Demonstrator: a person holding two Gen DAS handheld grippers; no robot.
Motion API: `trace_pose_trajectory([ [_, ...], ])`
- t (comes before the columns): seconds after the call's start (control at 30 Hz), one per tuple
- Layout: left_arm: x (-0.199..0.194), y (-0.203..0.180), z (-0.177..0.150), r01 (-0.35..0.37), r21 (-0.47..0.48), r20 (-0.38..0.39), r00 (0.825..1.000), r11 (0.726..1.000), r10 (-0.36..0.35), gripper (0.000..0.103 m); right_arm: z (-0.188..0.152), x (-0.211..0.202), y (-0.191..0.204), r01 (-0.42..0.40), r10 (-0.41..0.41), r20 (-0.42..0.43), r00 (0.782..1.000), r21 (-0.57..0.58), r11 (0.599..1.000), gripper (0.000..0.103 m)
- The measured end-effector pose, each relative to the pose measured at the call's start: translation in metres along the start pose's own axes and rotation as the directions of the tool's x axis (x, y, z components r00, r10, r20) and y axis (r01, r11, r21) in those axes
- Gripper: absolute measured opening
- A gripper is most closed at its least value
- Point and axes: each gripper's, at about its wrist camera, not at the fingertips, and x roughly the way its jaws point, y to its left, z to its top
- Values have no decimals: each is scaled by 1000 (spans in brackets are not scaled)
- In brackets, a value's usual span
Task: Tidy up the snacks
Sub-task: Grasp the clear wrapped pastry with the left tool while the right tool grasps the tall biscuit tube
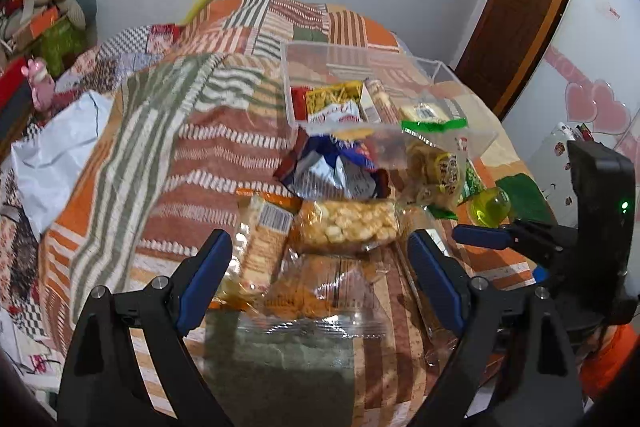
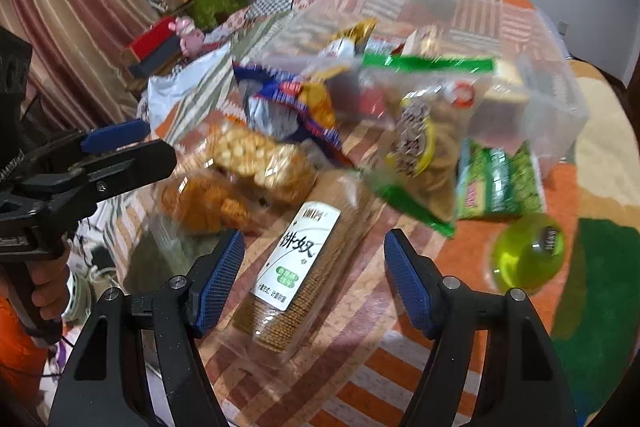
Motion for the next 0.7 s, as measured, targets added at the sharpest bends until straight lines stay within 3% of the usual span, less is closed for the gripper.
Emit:
trace_pose_trajectory([
  [0.07,5,0,-2,8,-6,-15,1000,1000,-8,90,-3,6,2,0,0,-19,1000,-13,1000,69],
  [0.3,26,-7,-15,26,11,-74,997,1000,-25,90,-12,-2,-13,-57,57,-28,998,7,998,47],
  [0.43,31,-13,-21,34,26,-91,995,999,-32,90,-18,-15,-21,-47,47,-24,999,-2,999,37],
  [0.7,48,-20,-34,40,13,-152,988,999,-37,89,-18,-12,-17,-26,25,-36,999,-23,999,37],
])
